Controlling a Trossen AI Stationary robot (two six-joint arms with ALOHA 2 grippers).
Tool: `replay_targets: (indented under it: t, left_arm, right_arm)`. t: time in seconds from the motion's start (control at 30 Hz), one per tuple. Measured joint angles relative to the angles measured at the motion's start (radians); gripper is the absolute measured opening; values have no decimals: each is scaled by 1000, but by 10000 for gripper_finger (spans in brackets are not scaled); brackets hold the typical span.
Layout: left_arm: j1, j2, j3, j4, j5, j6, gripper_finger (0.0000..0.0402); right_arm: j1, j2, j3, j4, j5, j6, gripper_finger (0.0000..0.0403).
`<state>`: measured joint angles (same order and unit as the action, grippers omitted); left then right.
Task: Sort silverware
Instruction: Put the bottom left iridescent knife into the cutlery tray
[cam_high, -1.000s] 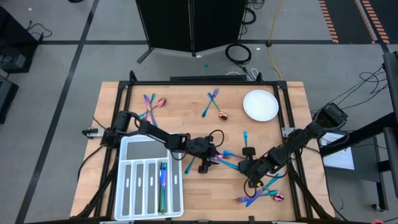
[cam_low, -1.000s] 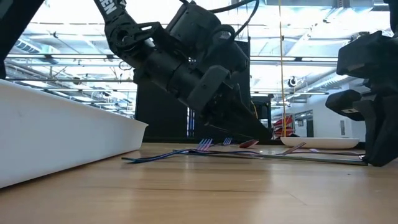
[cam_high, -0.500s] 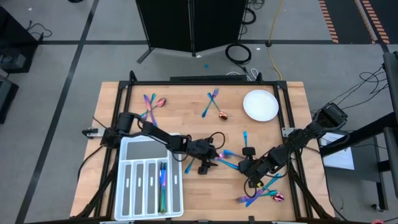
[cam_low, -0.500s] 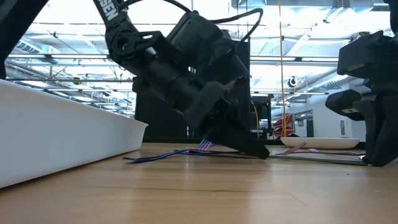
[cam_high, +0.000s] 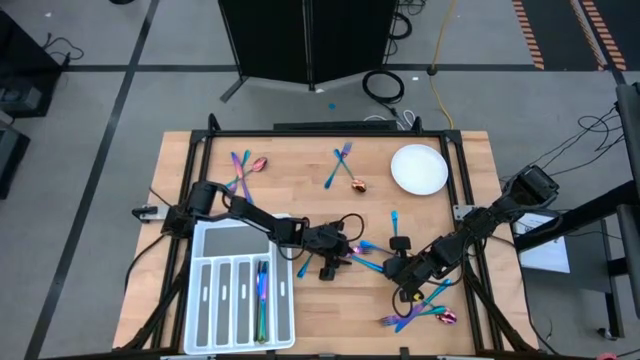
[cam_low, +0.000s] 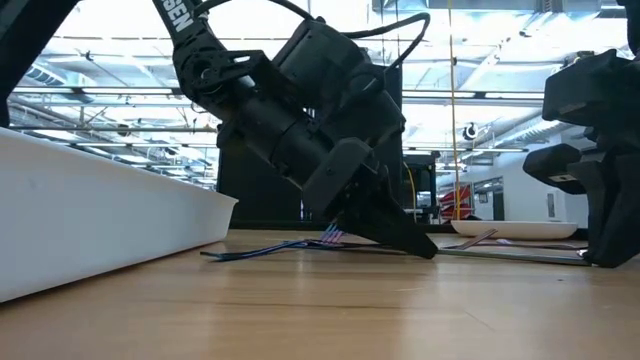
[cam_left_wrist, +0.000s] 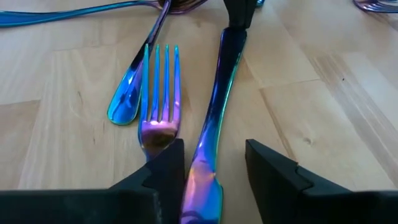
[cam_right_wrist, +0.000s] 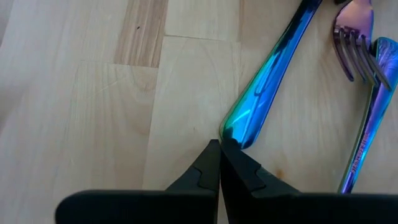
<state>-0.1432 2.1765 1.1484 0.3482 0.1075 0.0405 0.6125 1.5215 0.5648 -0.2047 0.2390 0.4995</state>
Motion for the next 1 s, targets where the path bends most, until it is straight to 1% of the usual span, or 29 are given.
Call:
replay_targets:
  t: [0.13,0.5,1.0]
  left_arm:
    - [0,0,0,-5,1,1,148]
    - [-6,1,-3,-6,6,0,124]
    - [-7,1,-4,-26,10,-6,122]
  right_arm:
    - [0,0,0,1,1,-11,0]
    - [0,0,-1,11,2,-14,0]
    - [-11,2,-3,116,22,-70,0]
